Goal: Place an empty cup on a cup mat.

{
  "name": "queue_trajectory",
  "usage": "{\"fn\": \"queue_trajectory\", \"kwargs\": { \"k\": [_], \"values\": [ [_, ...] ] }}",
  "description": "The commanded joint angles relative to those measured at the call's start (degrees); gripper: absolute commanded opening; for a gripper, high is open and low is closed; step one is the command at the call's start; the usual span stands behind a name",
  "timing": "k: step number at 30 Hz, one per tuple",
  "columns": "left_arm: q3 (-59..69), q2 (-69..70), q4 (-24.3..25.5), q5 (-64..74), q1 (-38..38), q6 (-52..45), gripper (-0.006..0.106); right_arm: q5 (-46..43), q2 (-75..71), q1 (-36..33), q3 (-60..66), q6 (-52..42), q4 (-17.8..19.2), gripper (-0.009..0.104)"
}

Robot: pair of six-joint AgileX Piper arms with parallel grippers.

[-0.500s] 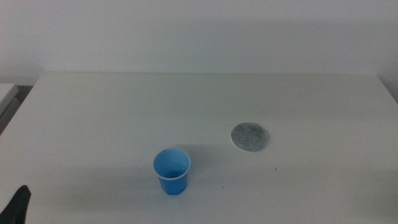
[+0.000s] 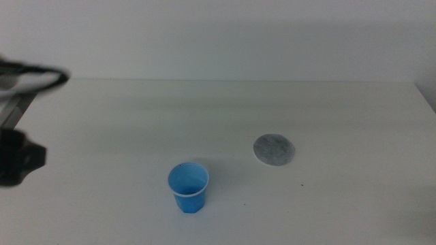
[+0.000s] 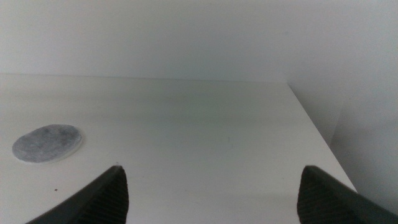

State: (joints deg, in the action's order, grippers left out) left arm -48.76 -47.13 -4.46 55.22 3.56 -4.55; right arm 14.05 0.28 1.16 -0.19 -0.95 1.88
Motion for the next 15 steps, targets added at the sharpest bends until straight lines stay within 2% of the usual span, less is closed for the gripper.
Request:
{"fn": "queue_trajectory", "kwargs": {
  "k": [1, 5, 9, 15],
  "values": [
    [-5.2, -6.7, -1.9, 5.5, 0.4, 0.0, 0.094, -0.4, -0.3, -0.1, 0.2, -0.2, 0.3, 0.093],
    [-11.6, -17.4, -5.5, 8.8, 2.4, 1.8, 0.094, -0.4, -0.3, -0.1, 0.2, -0.2, 0.3, 0.093],
    [-18.8, -28.1, -3.0, 13.2, 9.0, 10.4, 0.094, -0.4, -0.3, -0.1, 0.2, -0.2, 0.3, 0.093],
    [-26.4, -40.5, 1.5, 12.6, 20.4, 17.0, 0.094, -0.4, -0.3, -0.1, 0.2, -0.2, 0.3, 0.093]
  ]
}}
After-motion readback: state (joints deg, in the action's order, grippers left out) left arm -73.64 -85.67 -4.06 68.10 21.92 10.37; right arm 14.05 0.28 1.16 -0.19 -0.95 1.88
